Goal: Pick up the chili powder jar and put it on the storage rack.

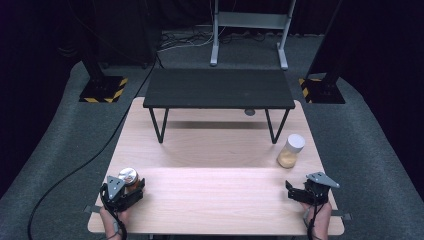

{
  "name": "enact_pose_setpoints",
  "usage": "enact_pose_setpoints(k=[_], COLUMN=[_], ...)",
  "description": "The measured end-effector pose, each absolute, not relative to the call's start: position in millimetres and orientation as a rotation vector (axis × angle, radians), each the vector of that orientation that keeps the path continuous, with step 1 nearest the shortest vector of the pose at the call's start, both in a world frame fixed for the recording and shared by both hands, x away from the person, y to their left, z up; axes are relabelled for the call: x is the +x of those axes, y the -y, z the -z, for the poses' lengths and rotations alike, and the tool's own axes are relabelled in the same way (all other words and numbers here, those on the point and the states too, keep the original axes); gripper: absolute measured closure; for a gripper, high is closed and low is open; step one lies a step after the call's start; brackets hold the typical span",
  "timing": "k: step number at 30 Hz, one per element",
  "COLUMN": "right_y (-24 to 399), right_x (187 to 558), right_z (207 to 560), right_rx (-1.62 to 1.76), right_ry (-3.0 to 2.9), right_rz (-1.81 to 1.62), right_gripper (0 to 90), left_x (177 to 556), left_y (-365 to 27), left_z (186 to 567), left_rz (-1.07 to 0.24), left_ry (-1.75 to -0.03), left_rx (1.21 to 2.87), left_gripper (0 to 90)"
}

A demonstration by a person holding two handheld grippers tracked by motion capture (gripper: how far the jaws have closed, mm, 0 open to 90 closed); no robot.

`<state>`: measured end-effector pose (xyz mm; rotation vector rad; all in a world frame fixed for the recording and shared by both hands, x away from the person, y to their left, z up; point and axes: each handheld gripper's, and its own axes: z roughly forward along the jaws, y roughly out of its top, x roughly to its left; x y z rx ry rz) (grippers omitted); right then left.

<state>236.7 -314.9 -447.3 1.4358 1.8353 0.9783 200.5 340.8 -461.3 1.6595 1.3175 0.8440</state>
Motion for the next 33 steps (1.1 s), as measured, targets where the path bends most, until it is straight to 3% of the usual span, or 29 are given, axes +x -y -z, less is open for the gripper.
enact_pose_setpoints(k=[33], right_y=[317.3], right_x=[238.7], right_z=[446.4], right_rx=[1.438], right_ry=[-1.853], right_rz=[-0.986], right_gripper=[0.1], left_x=[220.4], left_y=[-324.6], left_z=[433.4], left_rz=[-0.852], left_ry=[-1.207], left_rx=[1.693], left_gripper=[31.0])
